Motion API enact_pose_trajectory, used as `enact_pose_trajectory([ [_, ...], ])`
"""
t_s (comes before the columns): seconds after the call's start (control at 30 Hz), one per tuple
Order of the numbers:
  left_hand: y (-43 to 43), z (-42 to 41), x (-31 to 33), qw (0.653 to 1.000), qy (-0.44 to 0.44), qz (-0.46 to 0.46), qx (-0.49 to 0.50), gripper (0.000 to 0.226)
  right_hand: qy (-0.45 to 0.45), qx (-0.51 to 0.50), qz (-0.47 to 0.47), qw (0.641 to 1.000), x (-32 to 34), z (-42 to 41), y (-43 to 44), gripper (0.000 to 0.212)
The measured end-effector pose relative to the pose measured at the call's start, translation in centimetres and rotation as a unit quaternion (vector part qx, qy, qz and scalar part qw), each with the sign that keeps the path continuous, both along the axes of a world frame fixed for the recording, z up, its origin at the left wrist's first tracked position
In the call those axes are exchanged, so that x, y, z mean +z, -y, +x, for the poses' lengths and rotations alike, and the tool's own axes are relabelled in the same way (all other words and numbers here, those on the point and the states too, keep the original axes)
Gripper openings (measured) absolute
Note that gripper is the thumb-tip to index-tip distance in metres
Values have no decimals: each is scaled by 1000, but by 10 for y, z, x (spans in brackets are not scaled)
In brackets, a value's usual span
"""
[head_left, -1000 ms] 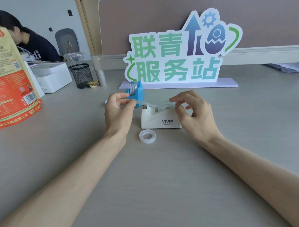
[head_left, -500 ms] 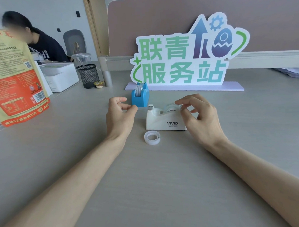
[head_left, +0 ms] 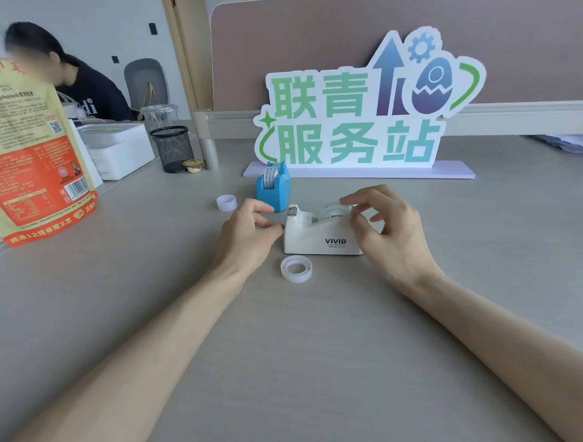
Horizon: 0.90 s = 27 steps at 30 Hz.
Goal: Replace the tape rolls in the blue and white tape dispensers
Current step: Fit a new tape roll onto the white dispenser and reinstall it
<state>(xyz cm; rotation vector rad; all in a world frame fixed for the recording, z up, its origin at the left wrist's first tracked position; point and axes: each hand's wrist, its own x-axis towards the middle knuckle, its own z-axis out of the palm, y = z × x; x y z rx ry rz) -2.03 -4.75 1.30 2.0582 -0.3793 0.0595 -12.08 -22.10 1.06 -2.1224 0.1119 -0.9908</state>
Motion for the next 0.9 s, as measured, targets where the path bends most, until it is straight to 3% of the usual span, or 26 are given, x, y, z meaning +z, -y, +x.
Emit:
enact_pose_trajectory([
  [0.3, -2, 1, -4, 997, 9, 69, -32, 11, -15, -17, -3, 1000, 2, -1, 0, 24],
  [0.37, -3, 2, -3, 996, 18, 85, -29, 10, -61, 1, 2, 998, 3, -2, 0, 34],
  [0.47, -4, 2, -2, 995, 29, 94, -29, 9, -164, 54, -15, 985, 3, -1, 0, 67],
  [0.53, -3, 2, -3, 994, 42, 95, -25, 7, -181, 45, -16, 982, 1, 2, 0, 80],
  [0.7, -1, -2, -2, 994, 69, 85, -25, 7, -173, -24, 13, 984, 2, 4, 2, 95],
  [0.9, 4, -7, -3, 989, 69, 74, -105, 22, -238, 68, -12, 969, 0, 3, 6, 100],
])
